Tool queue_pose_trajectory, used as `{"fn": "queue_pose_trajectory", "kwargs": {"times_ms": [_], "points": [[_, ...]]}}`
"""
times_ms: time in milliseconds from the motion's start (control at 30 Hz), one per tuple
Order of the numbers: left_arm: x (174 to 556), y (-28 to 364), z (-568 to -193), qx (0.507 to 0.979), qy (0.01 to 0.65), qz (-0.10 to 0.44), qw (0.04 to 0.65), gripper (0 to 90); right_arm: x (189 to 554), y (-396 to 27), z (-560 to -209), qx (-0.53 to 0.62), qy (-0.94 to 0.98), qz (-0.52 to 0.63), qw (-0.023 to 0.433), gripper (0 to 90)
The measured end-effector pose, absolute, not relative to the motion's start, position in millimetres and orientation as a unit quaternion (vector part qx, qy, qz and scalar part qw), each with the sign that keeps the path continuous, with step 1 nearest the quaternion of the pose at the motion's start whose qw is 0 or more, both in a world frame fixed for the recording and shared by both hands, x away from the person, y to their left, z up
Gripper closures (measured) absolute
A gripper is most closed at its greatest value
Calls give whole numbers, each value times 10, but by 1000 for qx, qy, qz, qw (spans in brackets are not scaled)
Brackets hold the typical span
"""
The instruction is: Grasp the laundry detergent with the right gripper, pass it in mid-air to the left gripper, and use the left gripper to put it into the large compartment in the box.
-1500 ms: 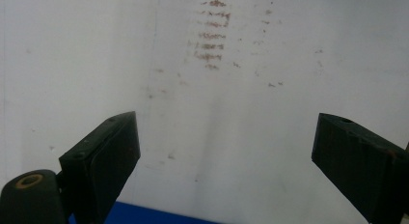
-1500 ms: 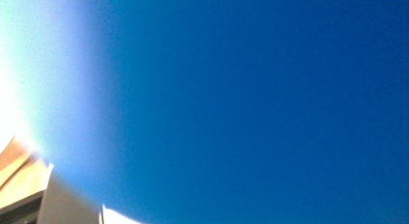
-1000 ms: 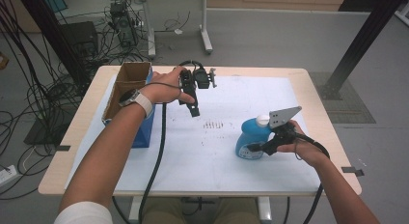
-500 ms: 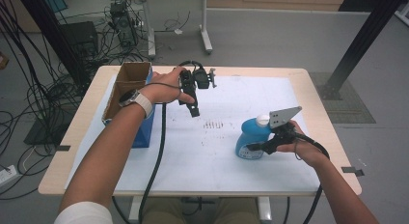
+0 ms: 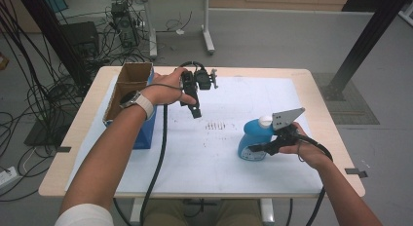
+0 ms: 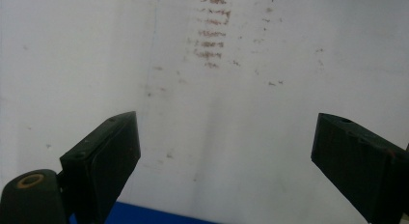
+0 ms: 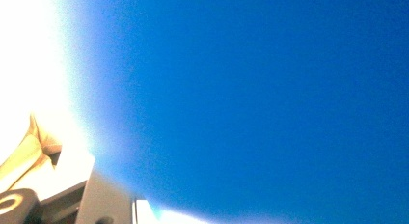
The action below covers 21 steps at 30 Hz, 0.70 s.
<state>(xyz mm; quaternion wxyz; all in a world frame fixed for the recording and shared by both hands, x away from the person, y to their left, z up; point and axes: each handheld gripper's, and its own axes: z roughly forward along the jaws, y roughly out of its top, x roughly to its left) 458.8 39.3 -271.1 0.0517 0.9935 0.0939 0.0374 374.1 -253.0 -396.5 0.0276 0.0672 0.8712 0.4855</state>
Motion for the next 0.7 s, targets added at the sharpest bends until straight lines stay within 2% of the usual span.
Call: {"fn": "queue_pose_trajectory", "kwargs": {"times_ms": [700], "points": [[4578,393,-2705,994,94,37,52,104,3743,-2529,-3963,60,872,484,30,430]]}}
